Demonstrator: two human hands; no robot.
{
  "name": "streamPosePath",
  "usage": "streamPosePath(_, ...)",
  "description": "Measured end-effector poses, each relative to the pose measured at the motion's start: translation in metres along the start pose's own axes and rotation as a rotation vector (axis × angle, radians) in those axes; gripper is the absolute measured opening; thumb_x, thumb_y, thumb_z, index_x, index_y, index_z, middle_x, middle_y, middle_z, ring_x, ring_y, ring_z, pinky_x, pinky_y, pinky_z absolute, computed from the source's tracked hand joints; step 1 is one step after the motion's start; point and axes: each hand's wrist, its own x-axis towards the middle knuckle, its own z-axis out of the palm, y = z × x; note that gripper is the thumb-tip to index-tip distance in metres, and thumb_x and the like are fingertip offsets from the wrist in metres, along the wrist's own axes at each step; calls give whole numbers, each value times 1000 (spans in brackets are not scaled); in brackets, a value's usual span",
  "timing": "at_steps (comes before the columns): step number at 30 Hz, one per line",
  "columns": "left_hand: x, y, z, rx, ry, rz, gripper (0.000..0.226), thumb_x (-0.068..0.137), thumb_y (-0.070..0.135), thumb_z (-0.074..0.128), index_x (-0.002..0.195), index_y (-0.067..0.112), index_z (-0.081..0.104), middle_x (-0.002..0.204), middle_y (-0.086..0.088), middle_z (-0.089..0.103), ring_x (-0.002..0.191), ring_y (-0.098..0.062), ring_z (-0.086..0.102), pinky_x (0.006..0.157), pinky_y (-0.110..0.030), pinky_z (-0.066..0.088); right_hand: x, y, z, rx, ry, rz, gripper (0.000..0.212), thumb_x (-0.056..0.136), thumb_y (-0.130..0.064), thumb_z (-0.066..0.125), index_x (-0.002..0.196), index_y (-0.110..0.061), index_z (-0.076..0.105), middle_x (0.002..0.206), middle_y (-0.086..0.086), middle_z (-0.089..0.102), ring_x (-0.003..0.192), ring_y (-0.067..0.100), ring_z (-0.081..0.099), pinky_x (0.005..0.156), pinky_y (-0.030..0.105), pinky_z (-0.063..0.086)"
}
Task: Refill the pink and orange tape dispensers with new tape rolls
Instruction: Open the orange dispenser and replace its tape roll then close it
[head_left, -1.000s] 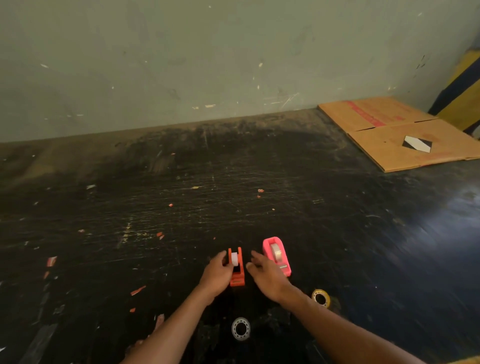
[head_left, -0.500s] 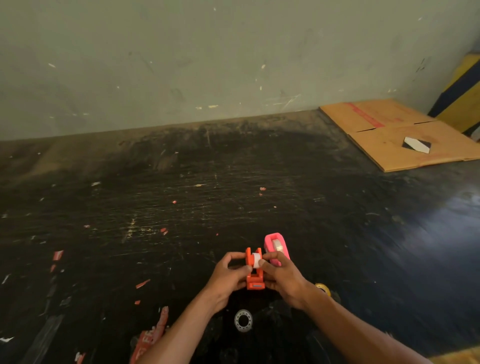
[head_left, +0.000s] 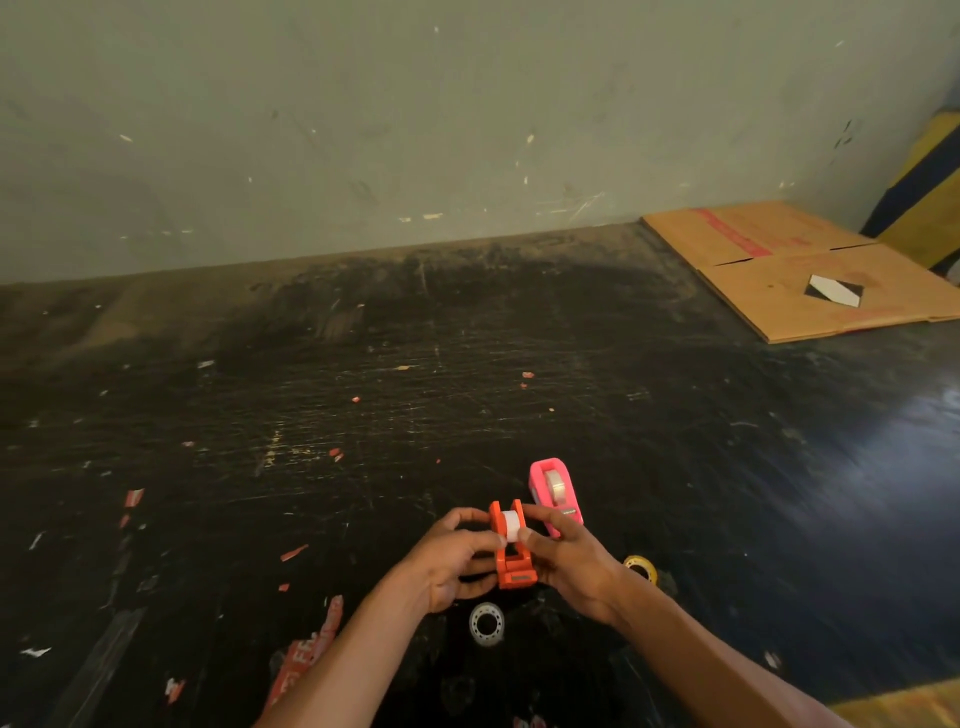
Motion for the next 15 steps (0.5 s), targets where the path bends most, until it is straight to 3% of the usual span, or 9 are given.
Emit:
streamPosePath(6,-10,5,5,-11,49,48,39,86,-1,71,118,19,60,107,-16,77,101,-31,74,90,-47,53,0,0,5,35,20,-2,41,99,-6,56,139,-15,53,118,19,70,105,32,70,95,50,56)
streamPosePath(11,-15,9,0,-31,22,30,40,86,-1,71,119,20,62,106,-15,77,100,-30,73,84,-45,56,-4,-5,3,64,-24,11,38,100,-6,53,137,-15,55,119,17,69,102,28,72,84,43,58)
streamPosePath(15,-15,8,-3,-12,35,64,41,85,-1,72,119,20,62,105,-14,77,98,-29,75,85,-45,57,-6,-4,5,86,-20,1,37,100,-6,54,136,-16,54,121,20,68,105,31,71,86,45,58)
